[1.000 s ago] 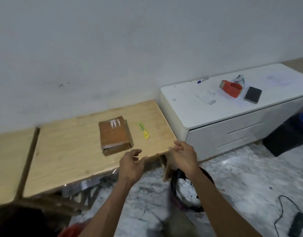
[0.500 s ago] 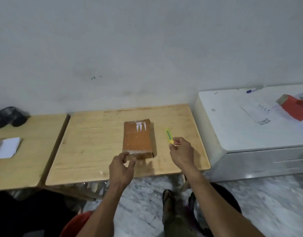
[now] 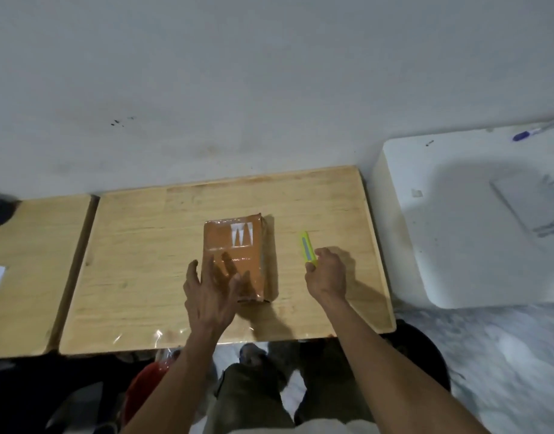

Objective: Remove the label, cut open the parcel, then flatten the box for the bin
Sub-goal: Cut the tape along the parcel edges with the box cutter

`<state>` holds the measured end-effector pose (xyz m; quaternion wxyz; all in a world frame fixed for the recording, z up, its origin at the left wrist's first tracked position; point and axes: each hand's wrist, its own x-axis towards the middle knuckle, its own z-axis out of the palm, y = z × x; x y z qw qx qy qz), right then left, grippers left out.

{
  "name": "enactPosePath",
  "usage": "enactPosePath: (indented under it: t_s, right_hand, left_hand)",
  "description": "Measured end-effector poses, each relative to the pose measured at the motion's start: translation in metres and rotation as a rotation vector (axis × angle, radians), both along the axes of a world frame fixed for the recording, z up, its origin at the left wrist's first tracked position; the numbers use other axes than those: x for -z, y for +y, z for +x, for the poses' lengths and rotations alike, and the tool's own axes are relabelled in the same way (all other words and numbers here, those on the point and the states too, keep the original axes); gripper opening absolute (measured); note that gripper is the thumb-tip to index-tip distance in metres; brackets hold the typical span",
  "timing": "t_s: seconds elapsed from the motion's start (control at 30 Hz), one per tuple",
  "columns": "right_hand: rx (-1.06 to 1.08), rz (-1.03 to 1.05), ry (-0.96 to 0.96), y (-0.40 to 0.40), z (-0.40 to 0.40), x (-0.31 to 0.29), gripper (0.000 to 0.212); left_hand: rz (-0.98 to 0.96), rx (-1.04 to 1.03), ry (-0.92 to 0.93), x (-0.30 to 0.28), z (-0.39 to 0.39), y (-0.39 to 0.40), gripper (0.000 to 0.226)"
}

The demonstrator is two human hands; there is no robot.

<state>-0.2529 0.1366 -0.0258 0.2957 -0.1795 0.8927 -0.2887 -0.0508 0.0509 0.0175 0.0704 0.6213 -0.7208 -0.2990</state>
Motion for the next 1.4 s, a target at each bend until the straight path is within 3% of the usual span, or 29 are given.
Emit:
enactPosePath:
  t_s: [0.23, 0.53, 0.63, 0.73, 0.83, 0.97, 1.13, 1.27, 1.4]
  right_hand:
    - [-0.042, 0.140, 0.079, -0.022, -0.004, 0.012, 0.033]
    - [-0.082, 0.228, 0.090, -0.038, 0.004, 0.020, 0.026]
    - [-0.082, 0.130, 0.054, -0.043, 0.005, 0.020, 0.018]
    - [0.039, -0.076, -0.145, -0.050, 0.008, 0.003, 0.015]
    - [0.126, -0.250, -0.440, -0.066, 0.009, -0.025, 0.028]
    - [0.077, -0.404, -0.678, -0.087, 0.011, -0.053, 0.034]
    - [-0.169, -0.398, -0.539, -0.101, 0.009, -0.054, 0.027]
    - [-0.200, -0.377, -0.498, -0.100, 0.007, -0.043, 0.030]
    - [-0.201, -0.389, -0.475, -0.094, 0.002, -0.033, 0.019]
  left_hand:
    - [0.024, 0.042, -0.102, 0.019, -0.016, -0.024, 0.078]
    - [0.036, 0.086, -0.132, 0.036, -0.011, -0.030, 0.089]
    - [0.036, 0.078, -0.139, 0.038, -0.011, -0.028, 0.092]
    - [0.016, 0.062, -0.150, 0.040, -0.013, -0.026, 0.090]
    - [0.002, 0.046, -0.168, 0.045, -0.015, -0.025, 0.087]
    - [-0.029, 0.042, -0.203, 0.050, -0.014, -0.023, 0.086]
    - [-0.067, 0.034, -0.243, 0.048, -0.022, -0.020, 0.090]
    - [-0.077, 0.029, -0.282, 0.046, -0.030, -0.016, 0.104]
    - [-0.082, 0.045, -0.323, 0.051, -0.033, -0.014, 0.110]
